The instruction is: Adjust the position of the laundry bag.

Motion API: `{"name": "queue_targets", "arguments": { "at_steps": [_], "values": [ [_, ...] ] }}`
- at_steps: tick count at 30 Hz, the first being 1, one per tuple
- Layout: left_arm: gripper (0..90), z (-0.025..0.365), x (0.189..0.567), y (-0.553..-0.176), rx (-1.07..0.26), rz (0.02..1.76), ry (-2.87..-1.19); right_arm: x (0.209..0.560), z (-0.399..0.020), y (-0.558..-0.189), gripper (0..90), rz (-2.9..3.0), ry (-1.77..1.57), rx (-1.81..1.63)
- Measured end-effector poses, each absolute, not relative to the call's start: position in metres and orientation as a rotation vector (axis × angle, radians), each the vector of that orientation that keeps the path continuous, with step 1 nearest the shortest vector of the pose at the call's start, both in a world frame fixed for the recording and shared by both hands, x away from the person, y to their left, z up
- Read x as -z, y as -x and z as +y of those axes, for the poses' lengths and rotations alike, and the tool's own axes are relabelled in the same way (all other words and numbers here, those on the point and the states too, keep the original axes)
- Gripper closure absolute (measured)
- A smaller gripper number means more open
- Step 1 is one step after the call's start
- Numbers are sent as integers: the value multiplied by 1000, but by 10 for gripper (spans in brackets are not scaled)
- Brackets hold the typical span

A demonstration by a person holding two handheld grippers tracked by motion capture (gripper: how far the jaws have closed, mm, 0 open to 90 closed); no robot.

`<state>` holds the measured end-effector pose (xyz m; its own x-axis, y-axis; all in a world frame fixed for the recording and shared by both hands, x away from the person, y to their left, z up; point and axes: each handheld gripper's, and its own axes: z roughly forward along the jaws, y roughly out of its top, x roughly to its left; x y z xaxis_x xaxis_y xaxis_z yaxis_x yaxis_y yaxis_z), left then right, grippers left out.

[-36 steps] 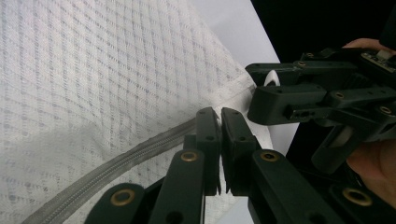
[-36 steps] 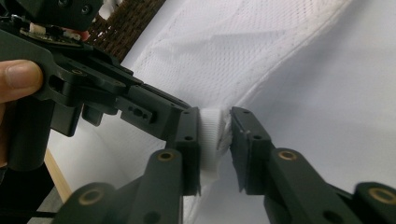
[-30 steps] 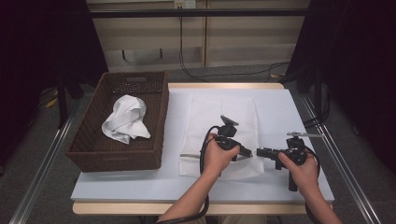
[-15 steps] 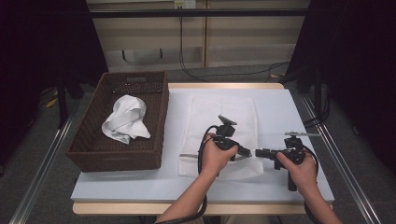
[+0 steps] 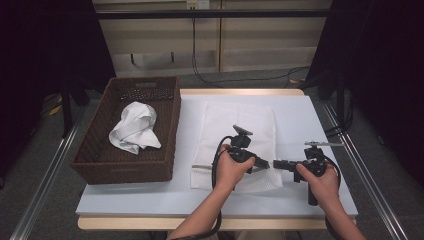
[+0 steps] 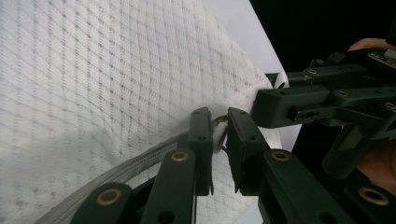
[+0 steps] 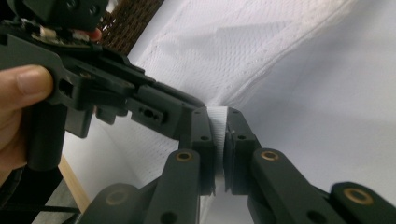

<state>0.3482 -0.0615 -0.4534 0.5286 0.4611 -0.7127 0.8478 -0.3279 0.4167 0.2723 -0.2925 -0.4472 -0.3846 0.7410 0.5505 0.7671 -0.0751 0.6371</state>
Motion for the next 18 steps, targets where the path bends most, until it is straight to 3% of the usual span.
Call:
{"name": "queue_targets", "arguments": {
  "at_steps": [5,18],
  "values": [
    [858,-62,456,-347,641,1049,-1968,447,-291,-272,851,-2125,1730,1496],
    [865,-61,453,-343,603,1040,-1945,447,-293,-272,847,-2116,1746,1485]
  ]
}}
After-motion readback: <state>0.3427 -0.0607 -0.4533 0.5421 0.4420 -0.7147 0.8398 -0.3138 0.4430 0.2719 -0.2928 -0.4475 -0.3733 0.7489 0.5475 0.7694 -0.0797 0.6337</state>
